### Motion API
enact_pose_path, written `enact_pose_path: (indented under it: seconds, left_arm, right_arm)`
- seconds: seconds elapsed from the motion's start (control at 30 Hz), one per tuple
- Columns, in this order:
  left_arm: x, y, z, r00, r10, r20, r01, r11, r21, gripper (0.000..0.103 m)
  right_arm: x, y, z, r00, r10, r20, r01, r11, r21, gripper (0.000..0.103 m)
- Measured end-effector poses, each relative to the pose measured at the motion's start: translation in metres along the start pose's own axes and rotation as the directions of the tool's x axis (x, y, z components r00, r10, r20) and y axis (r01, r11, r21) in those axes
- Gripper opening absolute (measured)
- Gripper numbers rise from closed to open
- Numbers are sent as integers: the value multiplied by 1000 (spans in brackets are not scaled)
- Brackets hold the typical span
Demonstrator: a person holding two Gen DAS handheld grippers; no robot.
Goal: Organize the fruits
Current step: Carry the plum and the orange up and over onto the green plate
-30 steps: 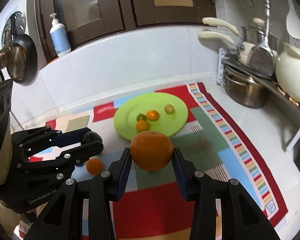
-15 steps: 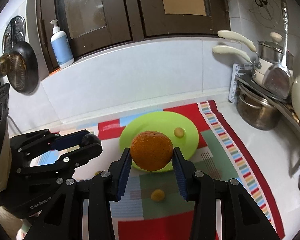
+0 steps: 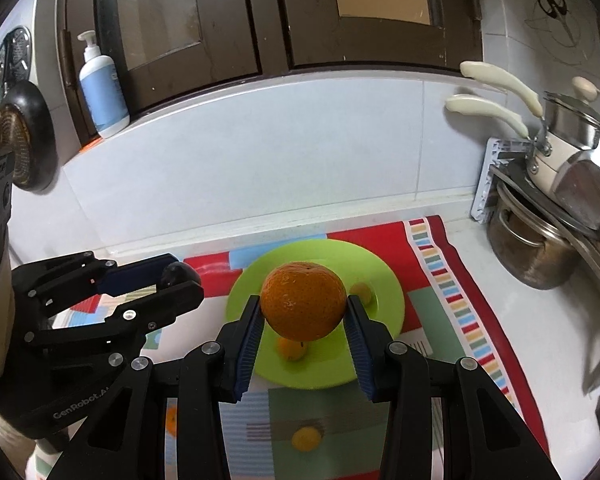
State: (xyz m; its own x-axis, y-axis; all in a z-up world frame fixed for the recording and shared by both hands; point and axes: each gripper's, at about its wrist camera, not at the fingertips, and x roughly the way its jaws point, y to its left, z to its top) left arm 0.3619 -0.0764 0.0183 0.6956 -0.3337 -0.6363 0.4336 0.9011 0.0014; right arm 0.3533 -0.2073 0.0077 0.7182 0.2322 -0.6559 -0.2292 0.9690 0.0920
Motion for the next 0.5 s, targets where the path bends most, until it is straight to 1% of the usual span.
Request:
enact_pose_path:
  seconds: [0.33, 0.5]
  left_arm:
    - [42, 19, 7, 999, -12, -47, 11, 1000, -27, 28]
    - [70, 29, 12, 996, -10, -88, 6, 999, -44, 28]
  right_arm:
    - [43, -12, 13, 999, -5, -46, 5, 1000, -2, 42]
    - [70, -20, 19, 997, -4, -76, 5, 1000, 8, 42]
